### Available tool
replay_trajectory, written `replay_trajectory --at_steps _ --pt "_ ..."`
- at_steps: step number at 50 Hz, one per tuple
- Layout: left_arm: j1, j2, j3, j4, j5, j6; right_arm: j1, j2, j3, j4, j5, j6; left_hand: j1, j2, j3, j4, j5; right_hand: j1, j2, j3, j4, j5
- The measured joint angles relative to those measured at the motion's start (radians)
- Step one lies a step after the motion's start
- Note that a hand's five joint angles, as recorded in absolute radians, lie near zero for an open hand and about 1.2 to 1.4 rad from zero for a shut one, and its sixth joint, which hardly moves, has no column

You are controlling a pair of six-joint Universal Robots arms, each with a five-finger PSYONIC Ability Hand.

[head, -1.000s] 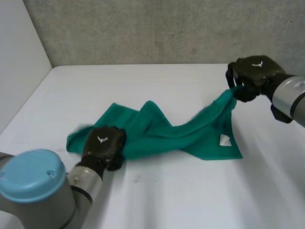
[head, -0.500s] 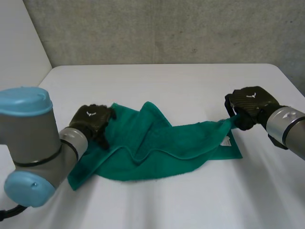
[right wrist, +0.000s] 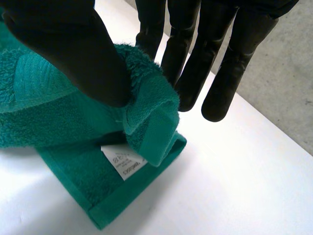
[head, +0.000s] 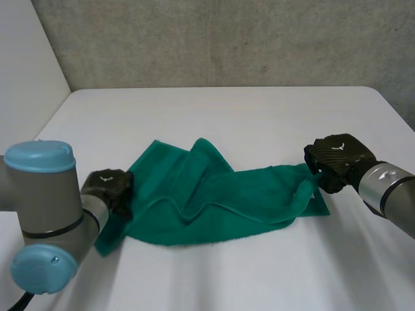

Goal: Fold the towel.

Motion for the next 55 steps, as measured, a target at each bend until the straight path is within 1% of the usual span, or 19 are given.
replay_trajectory --at_steps 1,2,3,6,11,14,17,18,23,29,34,36,38,39,41,42,47,51,55 --pt "0.002 -0.001 -0.002 0.013 -0.010 0.000 -0.001 0.000 0.001 0.000 0.002 -0.004 0.234 0.208 0.191 0.213 0.211 0.000 0.000 0.000 0.000 0.000" --pt "0.009 -0.001 -0.012 0.049 -0.035 0.000 -0.004 0.000 0.005 0.000 0.008 -0.018 0.234 0.208 0.191 0.213 0.211 0.000 0.000 0.000 0.000 0.000" --pt "0.014 0.006 -0.021 0.075 -0.050 0.001 -0.006 -0.001 0.006 0.001 0.012 -0.026 0.309 0.360 0.355 0.379 0.344 0.000 0.000 0.000 0.000 0.000" --pt "0.024 0.042 -0.046 0.117 -0.070 0.005 -0.015 -0.006 0.006 0.006 0.030 -0.060 0.309 0.364 0.360 0.382 0.344 0.000 0.000 0.000 0.000 0.000" --pt "0.037 0.204 -0.102 0.156 -0.075 0.013 -0.027 -0.047 -0.009 0.044 0.080 -0.163 0.309 0.375 0.372 0.393 0.344 0.000 0.000 0.000 0.000 0.000" --pt "0.041 0.319 -0.119 0.138 -0.052 0.017 -0.030 -0.100 -0.037 0.088 0.107 -0.234 0.309 0.376 0.374 0.393 0.344 0.000 0.000 0.000 0.000 0.000" --pt "0.045 0.366 -0.119 0.121 -0.039 0.018 -0.030 -0.113 -0.046 0.099 0.111 -0.247 0.309 0.376 0.374 0.393 0.344 0.000 0.000 0.000 0.000 0.000" --pt "0.066 0.470 -0.107 0.068 -0.009 0.025 -0.030 -0.178 -0.096 0.149 0.129 -0.288 0.309 0.376 0.374 0.393 0.344 0.000 0.000 0.000 0.000 0.000" --pt "0.127 0.615 -0.051 -0.039 0.056 0.054 -0.036 -0.260 -0.185 0.247 0.139 -0.310 0.309 0.377 0.376 0.393 0.344 0.000 0.000 0.000 0.000 0.000" --pt "0.222 0.693 0.003 -0.152 0.166 0.097 -0.048 -0.300 -0.266 0.421 0.139 -0.357 0.309 0.378 0.376 0.397 0.344 0.000 0.000 0.000 0.000 0.000" --pt "0.278 0.627 -0.019 -0.193 0.242 0.110 -0.046 -0.229 -0.267 0.496 0.148 -0.425 0.309 0.378 0.376 0.397 0.344 0.000 0.000 0.000 0.000 0.001" --pt "0.283 0.604 -0.024 -0.196 0.250 0.112 -0.044 -0.212 -0.266 0.500 0.150 -0.432 0.309 0.378 0.376 0.397 0.344 0.000 0.000 0.000 0.000 0.001" --pt "0.292 0.509 -0.036 -0.199 0.265 0.118 -0.035 -0.132 -0.264 0.508 0.165 -0.455 0.309 0.378 0.376 0.397 0.344 0.000 0.000 0.000 0.000 0.002" --pt "0.292 0.509 -0.036 -0.199 0.265 0.118 -0.035 -0.132 -0.264 0.508 0.165 -0.455 0.309 0.378 0.376 0.397 0.344 0.000 0.000 0.000 0.000 0.002" --pt "0.295 0.393 -0.034 -0.198 0.268 0.131 -0.023 -0.050 -0.270 0.507 0.186 -0.465 0.309 0.378 0.376 0.397 0.344 0.000 0.000 0.000 0.000 0.002" --pt "0.292 0.306 -0.016 -0.197 0.266 0.150 -0.012 0.007 -0.285 0.505 0.206 -0.468 0.309 0.378 0.376 0.397 0.344 0.000 0.000 0.000 0.000 0.002" --pt "0.276 0.095 0.109 -0.190 0.227 0.234 0.016 0.154 -0.399 0.470 0.268 -0.456 0.309 0.378 0.376 0.397 0.344 0.000 0.000 0.000 0.000 0.002" --pt "0.252 0.001 0.267 -0.160 0.167 0.285 0.029 0.228 -0.540 0.404 0.295 -0.424 0.309 0.378 0.376 0.397 0.344 0.000 0.000 0.000 0.000 0.002" --pt "0.229 -0.025 0.404 -0.098 0.128 0.301 0.032 0.256 -0.674 0.314 0.300 -0.372 0.309 0.378 0.376 0.397 0.344 0.000 0.000 0.000 0.000 0.002"
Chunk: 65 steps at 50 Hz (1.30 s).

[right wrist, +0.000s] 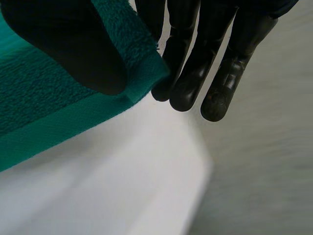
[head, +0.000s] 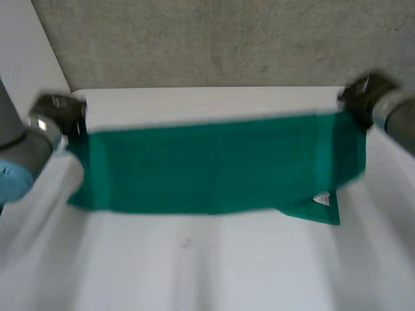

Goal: Fold the towel.

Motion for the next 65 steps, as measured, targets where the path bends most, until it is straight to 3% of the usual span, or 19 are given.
replay_trajectory --at_steps 3,5,6,7,10,11,13,21,33,40,46,50,55,61,65 --pt "-0.020 0.011 0.124 0.132 -0.025 -0.002 0.001 0.006 -0.133 -0.135 -0.001 0.078 0.000 0.000 0.001 0.000 0.000 0.000 0.000 0.000 0.000 0.000" --pt "-0.031 0.046 0.196 0.296 -0.041 -0.018 0.001 -0.007 -0.215 -0.276 -0.005 0.153 0.000 0.000 0.001 0.000 0.000 0.000 0.000 0.000 0.000 0.000" --pt "-0.031 0.046 0.196 0.296 -0.041 -0.018 0.001 -0.007 -0.215 -0.276 -0.005 0.153 0.000 0.000 0.001 0.000 0.000 0.000 0.000 0.000 0.000 0.000" --pt "-0.035 0.080 0.213 0.412 -0.049 -0.041 0.000 -0.037 -0.232 -0.381 -0.007 0.199 0.000 0.000 0.001 0.000 0.000 0.000 0.000 0.000 0.000 0.001" --pt "-0.036 0.111 0.209 0.503 -0.055 -0.067 -0.001 -0.073 -0.223 -0.458 -0.010 0.230 0.000 0.000 0.001 0.000 0.000 0.000 0.000 0.000 0.000 0.001" --pt "-0.036 0.150 0.187 0.595 -0.062 -0.104 -0.002 -0.132 -0.182 -0.542 -0.017 0.263 0.000 0.000 0.001 0.000 0.000 0.000 0.000 0.000 0.000 0.006" --pt "-0.034 0.167 0.153 0.616 -0.064 -0.129 -0.003 -0.169 -0.135 -0.569 -0.029 0.277 0.000 0.001 0.001 0.000 0.010 0.000 0.000 0.000 0.000 0.007" --pt "-0.021 0.175 0.002 0.557 -0.063 -0.181 -0.010 -0.200 0.048 -0.507 -0.091 0.287 0.000 0.001 0.002 0.000 0.013 0.008 0.000 0.000 0.000 0.008" --pt "-0.017 0.026 -0.341 0.562 -0.055 -0.201 -0.008 0.007 0.240 -0.366 -0.107 0.273 0.000 0.002 0.002 0.000 0.013 0.008 0.000 0.000 0.000 0.008" --pt "-0.025 0.006 -0.494 0.524 -0.054 -0.172 -0.014 0.099 0.264 -0.179 -0.097 0.253 0.000 0.002 0.002 0.000 0.013 0.008 0.000 0.000 0.000 0.008" --pt "-0.017 0.119 -0.614 0.353 -0.055 -0.066 -0.019 0.030 0.361 0.012 -0.085 0.119 0.000 0.002 0.002 0.000 0.013 0.008 0.000 0.000 0.000 0.008" --pt "-0.004 0.247 -0.693 0.160 -0.053 0.038 -0.045 -0.086 0.491 0.099 -0.060 -0.053 0.000 0.002 0.002 0.000 0.013 0.008 0.000 0.000 0.000 0.009" --pt "0.004 0.372 -0.739 0.006 -0.042 0.115 -0.074 -0.187 0.599 0.127 -0.043 -0.210 0.000 0.002 0.002 0.000 0.013 0.008 0.000 0.000 0.000 0.008" --pt "-0.001 0.430 -0.715 -0.010 0.002 0.141 -0.086 -0.230 0.629 0.079 -0.039 -0.265 0.000 0.002 0.002 0.000 0.013 0.008 0.000 0.000 0.000 0.009" --pt "-0.008 0.342 -0.634 0.087 0.012 0.138 -0.082 -0.158 0.560 -0.002 -0.037 -0.186 0.000 0.002 0.002 0.000 0.013 0.008 0.000 0.000 0.000 0.009"
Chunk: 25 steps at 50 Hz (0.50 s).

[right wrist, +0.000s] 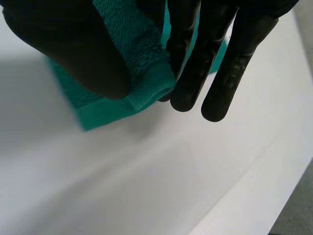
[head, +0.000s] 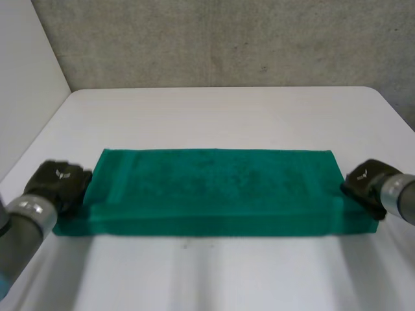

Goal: Fold the towel.

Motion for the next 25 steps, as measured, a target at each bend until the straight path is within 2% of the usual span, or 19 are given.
replay_trajectory --at_steps 2,6,7,11,21,25 --pt "-0.012 -0.092 0.076 0.077 -0.010 -0.003 0.007 0.069 -0.066 -0.042 0.001 0.058 0.000 0.000 0.000 0.000 0.000 0.000 0.000 0.000 0.000 0.000" --pt "-0.026 -0.188 0.158 0.141 -0.027 -0.005 0.016 0.134 -0.130 -0.067 0.003 0.105 0.000 0.000 0.000 0.000 0.000 0.000 0.000 0.000 0.000 0.000" --pt "-0.044 -0.298 0.257 0.201 -0.050 -0.006 0.024 0.181 -0.180 -0.080 0.006 0.133 0.000 0.000 0.000 0.000 0.000 0.000 0.000 0.000 0.000 0.000" --pt "-0.067 -0.440 0.402 0.255 -0.077 -0.007 0.046 0.311 -0.333 -0.093 0.036 0.190 0.000 0.000 0.000 0.000 0.000 0.000 0.000 0.000 0.000 0.000" --pt "-0.094 -0.699 0.699 0.291 -0.088 0.002 0.081 0.495 -0.575 -0.117 0.134 0.214 0.000 0.000 0.000 0.000 0.014 0.000 0.000 0.000 0.000 0.000" --pt "-0.096 -0.723 0.725 0.296 -0.086 0.002 0.086 0.513 -0.599 -0.130 0.137 0.214 0.000 0.000 0.000 0.000 0.018 0.000 0.000 0.000 0.000 0.000"
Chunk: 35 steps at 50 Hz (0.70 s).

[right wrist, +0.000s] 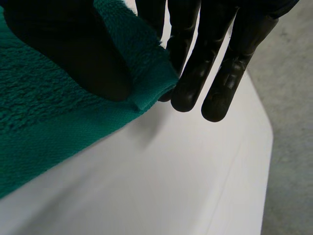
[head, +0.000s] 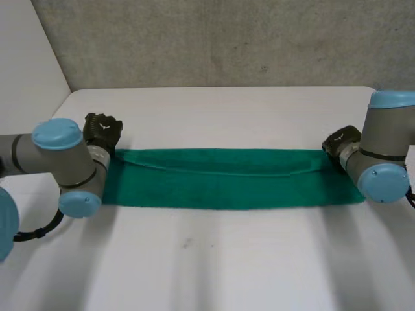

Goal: Fold the towel.

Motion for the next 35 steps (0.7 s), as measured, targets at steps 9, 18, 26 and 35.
replay_trajectory --at_steps 9,18,26,35 --pt "-0.035 -0.048 0.037 0.094 -0.001 0.009 0.025 0.064 -0.086 -0.152 0.009 0.020 -0.948 -0.939 -0.930 -0.937 -0.911 -0.763 -0.952 -0.969 -0.960 -0.936" --pt "-0.071 0.019 -0.017 0.108 0.000 0.019 0.018 0.023 -0.066 -0.185 -0.011 0.131 -0.950 -0.987 -0.973 -0.984 -0.942 -0.763 -0.958 -0.975 -0.961 -0.940" --pt "-0.075 0.058 -0.059 0.103 0.024 0.016 0.012 -0.031 0.011 -0.152 -0.109 0.147 -0.950 -0.987 -0.973 -0.984 -0.942 -0.763 -0.958 -0.975 -0.961 -0.941" --pt "-0.066 0.101 -0.132 0.083 0.047 0.003 -0.013 -0.095 0.148 -0.075 -0.186 0.166 -0.950 -0.992 -0.977 -0.985 -0.942 -0.763 -0.958 -0.975 -0.961 -0.941"
